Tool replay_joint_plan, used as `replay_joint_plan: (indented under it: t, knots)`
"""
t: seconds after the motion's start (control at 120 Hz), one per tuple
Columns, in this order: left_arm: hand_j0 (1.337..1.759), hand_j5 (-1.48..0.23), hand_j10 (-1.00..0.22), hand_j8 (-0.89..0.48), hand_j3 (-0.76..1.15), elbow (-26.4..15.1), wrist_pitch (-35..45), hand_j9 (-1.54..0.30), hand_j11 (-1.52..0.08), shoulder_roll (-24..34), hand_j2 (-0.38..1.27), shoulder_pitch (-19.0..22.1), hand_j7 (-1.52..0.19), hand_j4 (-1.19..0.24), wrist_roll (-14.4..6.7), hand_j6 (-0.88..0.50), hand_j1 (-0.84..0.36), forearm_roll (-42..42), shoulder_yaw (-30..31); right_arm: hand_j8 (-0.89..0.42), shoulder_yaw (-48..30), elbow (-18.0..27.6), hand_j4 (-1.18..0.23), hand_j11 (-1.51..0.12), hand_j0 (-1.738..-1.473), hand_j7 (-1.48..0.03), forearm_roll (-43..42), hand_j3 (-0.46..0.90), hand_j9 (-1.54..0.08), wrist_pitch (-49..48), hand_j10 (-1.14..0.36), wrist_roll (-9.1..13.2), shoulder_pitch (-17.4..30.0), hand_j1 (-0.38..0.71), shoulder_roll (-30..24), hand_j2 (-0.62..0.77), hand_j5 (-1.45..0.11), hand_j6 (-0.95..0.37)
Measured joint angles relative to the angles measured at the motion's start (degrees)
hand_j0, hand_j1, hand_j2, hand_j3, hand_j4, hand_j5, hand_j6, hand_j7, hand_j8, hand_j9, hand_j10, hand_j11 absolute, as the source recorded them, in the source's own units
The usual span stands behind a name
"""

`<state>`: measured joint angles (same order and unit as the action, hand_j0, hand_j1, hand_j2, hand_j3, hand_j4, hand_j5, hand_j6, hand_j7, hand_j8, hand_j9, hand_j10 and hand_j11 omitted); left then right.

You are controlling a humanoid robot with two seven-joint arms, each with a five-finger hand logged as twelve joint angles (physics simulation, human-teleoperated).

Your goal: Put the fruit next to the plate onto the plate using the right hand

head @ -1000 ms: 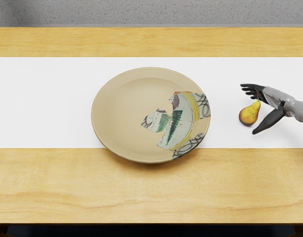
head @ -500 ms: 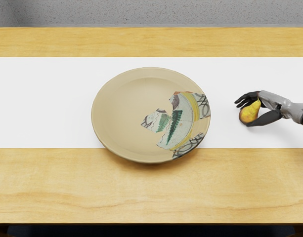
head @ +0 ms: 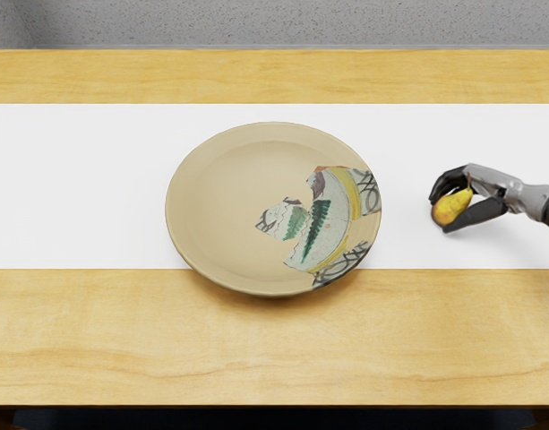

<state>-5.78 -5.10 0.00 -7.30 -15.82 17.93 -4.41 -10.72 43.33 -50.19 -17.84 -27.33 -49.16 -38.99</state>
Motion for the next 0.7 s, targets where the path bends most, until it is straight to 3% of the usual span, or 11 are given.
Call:
replay_joint_plan:
  t: [0.1,0.342,0.492,0.617,0.7]
  knots:
    - [1.658,-0.02,-0.02,-0.02,0.0,0.0,0.0,-0.02,-0.02,0.0,0.0,0.0,-0.02,-0.02,0.0,-0.02,0.33,0.0,0.0,-0.36,0.1,0.0,-0.7,-0.95,-1.655,-0.92,-0.1,0.0,-0.93,-1.5,-0.39,-0.3,-1.1,0.26,0.1,0.23,-0.94,-0.56]
    - [1.658,-0.02,-0.02,-0.02,0.0,0.0,0.0,-0.02,-0.02,0.0,0.0,0.0,-0.02,-0.02,0.0,-0.02,0.33,0.0,0.0,-0.32,0.0,0.4,-0.71,-0.99,-1.655,-0.96,-0.2,0.0,-0.97,-8.2,-0.37,-4.5,-6.1,0.26,0.0,0.24,-1.0,-0.54]
    - [1.658,-0.02,-0.02,-0.02,0.0,0.0,0.0,-0.02,-0.02,0.0,0.0,0.0,-0.02,-0.02,0.0,-0.02,0.33,0.0,0.0,-0.29,-0.1,1.8,-0.71,-0.99,-1.655,-0.97,-0.1,0.0,-0.98,-10.6,-0.35,-5.3,-9.1,0.29,0.8,0.28,-1.03,-0.52]
    - [1.658,-0.02,-0.02,-0.02,0.0,0.0,0.0,-0.02,-0.02,0.0,0.0,0.0,-0.02,-0.02,0.0,-0.02,0.33,0.0,0.0,-0.28,0.0,2.2,-0.71,-0.99,-1.654,-0.98,-0.2,0.0,-0.98,-11.0,-0.33,-4.0,-11.6,0.31,4.5,0.3,-1.04,-0.5]
    - [1.658,-0.02,-0.02,-0.02,0.0,0.0,0.0,-0.02,-0.02,0.0,0.0,0.0,-0.02,-0.02,0.0,-0.02,0.33,0.0,0.0,-0.26,0.1,2.3,-0.73,-1.01,-1.654,-1.0,-0.3,0.0,-1.01,-11.0,-0.32,-0.3,-13.0,0.32,7.0,0.31,-1.07,-0.48]
